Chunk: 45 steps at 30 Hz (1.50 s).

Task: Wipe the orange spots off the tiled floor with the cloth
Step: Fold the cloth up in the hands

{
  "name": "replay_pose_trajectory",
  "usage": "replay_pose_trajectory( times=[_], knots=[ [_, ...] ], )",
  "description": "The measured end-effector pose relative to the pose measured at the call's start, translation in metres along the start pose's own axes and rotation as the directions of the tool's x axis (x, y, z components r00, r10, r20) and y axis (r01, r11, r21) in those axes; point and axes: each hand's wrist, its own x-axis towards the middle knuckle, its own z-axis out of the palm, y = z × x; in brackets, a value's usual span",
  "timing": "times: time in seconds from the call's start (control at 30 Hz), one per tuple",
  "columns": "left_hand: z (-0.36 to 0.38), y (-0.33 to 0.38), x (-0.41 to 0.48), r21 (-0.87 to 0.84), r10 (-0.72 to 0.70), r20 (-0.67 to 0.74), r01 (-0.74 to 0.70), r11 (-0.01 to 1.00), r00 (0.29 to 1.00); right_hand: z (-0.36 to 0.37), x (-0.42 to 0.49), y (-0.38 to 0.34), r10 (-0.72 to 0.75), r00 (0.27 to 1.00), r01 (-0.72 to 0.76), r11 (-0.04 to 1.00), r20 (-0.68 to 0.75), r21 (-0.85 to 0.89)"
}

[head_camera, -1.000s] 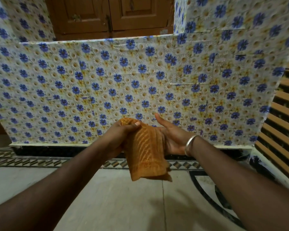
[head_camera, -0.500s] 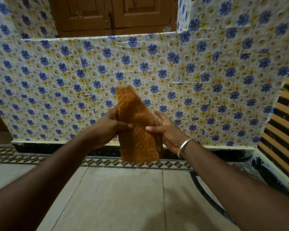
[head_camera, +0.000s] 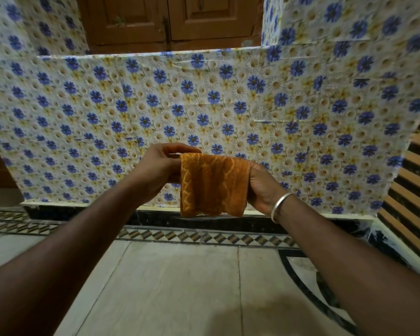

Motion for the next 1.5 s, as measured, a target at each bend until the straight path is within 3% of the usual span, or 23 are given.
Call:
replay_pose_trajectory(
  times=[0.1,0.2,0.27,0.37,0.53,0.63,0.73,0.8,0.9,0.97,1.07,1.17,1.3,1.4,1.5],
  knots=[
    [0.001,-0.006,0.0,-0.104,-0.038,-0.012,0.037,0.994,0.999,-0.003,0.001,-0.003,0.04,0.999,-0.04,0.998,0.005,0.041],
    [0.006,-0.014,0.001,-0.295,-0.169,-0.023,0.155,0.943,0.985,-0.002,0.003,-0.005,0.063,0.998,-0.064,0.994,0.006,0.088],
    [0.008,-0.018,0.001,-0.375,-0.248,0.084,0.261,0.889,0.965,-0.001,0.002,-0.006,0.077,0.997,-0.077,0.991,0.002,0.112],
    [0.011,-0.019,-0.002,-0.226,-0.267,0.212,0.313,0.923,0.94,-0.002,-0.001,-0.009,0.077,0.997,-0.077,0.991,0.004,0.113],
    [0.014,-0.018,0.0,-0.186,-0.229,0.082,0.24,0.953,0.97,-0.009,-0.002,-0.01,0.1,0.994,-0.09,0.975,-0.039,0.201],
    [0.021,-0.016,-0.001,-0.182,-0.23,0.018,0.23,0.956,0.973,-0.006,-0.005,-0.007,0.125,0.992,-0.125,0.962,0.015,0.243],
    [0.025,-0.014,-0.002,-0.149,-0.228,-0.054,0.218,0.964,0.972,0.004,-0.005,-0.001,0.156,0.988,-0.157,0.986,0.015,0.063],
    [0.027,-0.013,-0.002,-0.06,-0.19,-0.08,0.186,0.981,0.978,0.011,-0.002,0.005,0.12,0.986,-0.13,0.988,-0.12,-0.081],
    [0.031,-0.017,-0.005,0.112,-0.103,-0.188,0.125,0.986,0.977,0.02,0.002,0.011,0.008,0.949,-0.042,0.994,-0.315,-0.102],
    [0.035,-0.021,-0.006,0.117,-0.075,-0.246,0.106,0.987,0.966,0.024,0.005,0.015,-0.112,0.919,0.035,0.978,-0.378,-0.205],
    [0.039,-0.027,-0.005,0.097,-0.033,-0.266,0.061,0.993,0.963,0.024,0.006,0.02,-0.292,0.891,0.104,0.876,-0.347,-0.471],
    [0.039,-0.029,-0.004,0.025,0.008,-0.181,-0.003,1.0,0.983,0.02,0.008,0.021,-0.273,0.9,0.075,0.864,-0.34,-0.498],
    [0.036,-0.031,-0.005,-0.172,-0.05,-0.036,0.043,0.984,0.998,0.018,0.004,0.011,-0.174,0.933,0.043,0.922,-0.314,-0.385],
    [0.036,-0.033,-0.005,-0.199,-0.102,-0.006,0.099,0.975,0.995,0.014,-0.001,0.007,-0.04,0.979,0.019,0.994,-0.201,-0.107],
    [0.032,-0.04,-0.004,-0.189,-0.155,0.026,0.157,0.969,0.988,0.007,-0.005,0.011,0.01,0.995,-0.016,0.998,-0.1,-0.058]
  ],
)
